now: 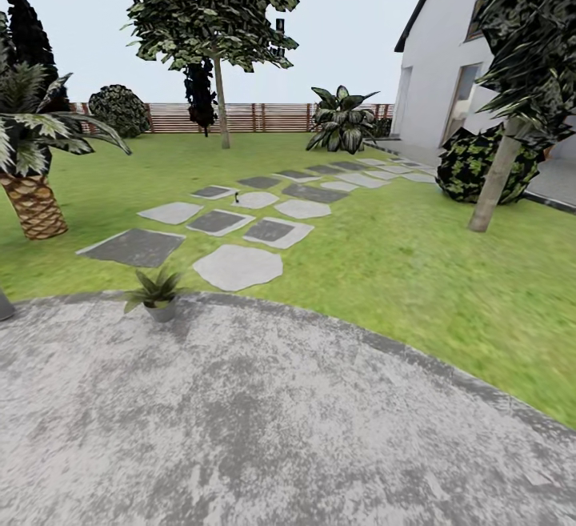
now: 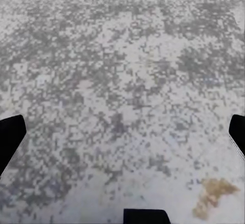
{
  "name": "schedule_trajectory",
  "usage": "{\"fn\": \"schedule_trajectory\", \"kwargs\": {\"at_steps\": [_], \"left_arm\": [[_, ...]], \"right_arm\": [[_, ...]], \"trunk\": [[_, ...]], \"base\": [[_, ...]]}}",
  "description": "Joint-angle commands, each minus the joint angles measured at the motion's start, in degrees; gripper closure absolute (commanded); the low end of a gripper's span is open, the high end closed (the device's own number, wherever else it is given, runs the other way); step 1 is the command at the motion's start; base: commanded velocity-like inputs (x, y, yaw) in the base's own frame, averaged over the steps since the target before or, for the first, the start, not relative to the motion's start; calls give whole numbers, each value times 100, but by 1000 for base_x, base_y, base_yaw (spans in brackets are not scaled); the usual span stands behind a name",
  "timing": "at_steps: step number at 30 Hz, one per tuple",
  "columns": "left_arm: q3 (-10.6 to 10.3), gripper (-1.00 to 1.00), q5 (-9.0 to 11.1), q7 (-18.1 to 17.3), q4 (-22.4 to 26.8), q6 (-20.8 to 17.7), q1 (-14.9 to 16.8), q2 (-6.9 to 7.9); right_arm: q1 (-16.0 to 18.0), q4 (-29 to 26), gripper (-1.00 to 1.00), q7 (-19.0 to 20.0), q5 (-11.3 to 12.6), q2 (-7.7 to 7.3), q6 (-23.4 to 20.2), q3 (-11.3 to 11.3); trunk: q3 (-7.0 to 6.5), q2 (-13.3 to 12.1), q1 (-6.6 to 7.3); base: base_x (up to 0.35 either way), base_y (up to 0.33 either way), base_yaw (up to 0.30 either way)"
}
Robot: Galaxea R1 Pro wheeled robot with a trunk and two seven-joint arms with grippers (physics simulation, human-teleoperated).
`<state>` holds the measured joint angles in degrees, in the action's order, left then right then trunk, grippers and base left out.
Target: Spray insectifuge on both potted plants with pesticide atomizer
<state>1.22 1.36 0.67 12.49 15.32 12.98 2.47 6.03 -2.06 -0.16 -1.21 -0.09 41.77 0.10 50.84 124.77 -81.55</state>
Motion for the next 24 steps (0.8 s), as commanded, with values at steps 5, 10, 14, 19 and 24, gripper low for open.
{"fn": "schedule_trajectory", "kwargs": {"at_steps": [5, 10, 14, 19, 24], "left_arm": [[8, -100, 15, 1, -6, 20, 3, -1], [17, -100, 22, 3, -7, 20, 3, -1], [23, -100, 22, 1, -9, 19, 3, 2], [12, -100, 18, 3, -2, 22, 4, -1], [31, -100, 39, 3, -1, 23, 3, 4]], "right_arm": [[3, 4, -100, -2, -11, -1, 15, -2], [3, 4, -100, -2, -11, 0, 15, -2], [3, 4, -100, -2, -11, 0, 15, -2], [3, 6, -100, 10, -10, -1, 1, -2], [3, -53, -100, 12, 9, 10, -9, -2]], "trunk": [[5, 2, -2], [5, 2, -2], [5, 2, -2], [5, 2, -2], [5, 2, -2]], "base": [[273, 0, 0], [272, 0, 0], [272, 0, 0], [273, 0, 0], [273, 0, 0]]}}
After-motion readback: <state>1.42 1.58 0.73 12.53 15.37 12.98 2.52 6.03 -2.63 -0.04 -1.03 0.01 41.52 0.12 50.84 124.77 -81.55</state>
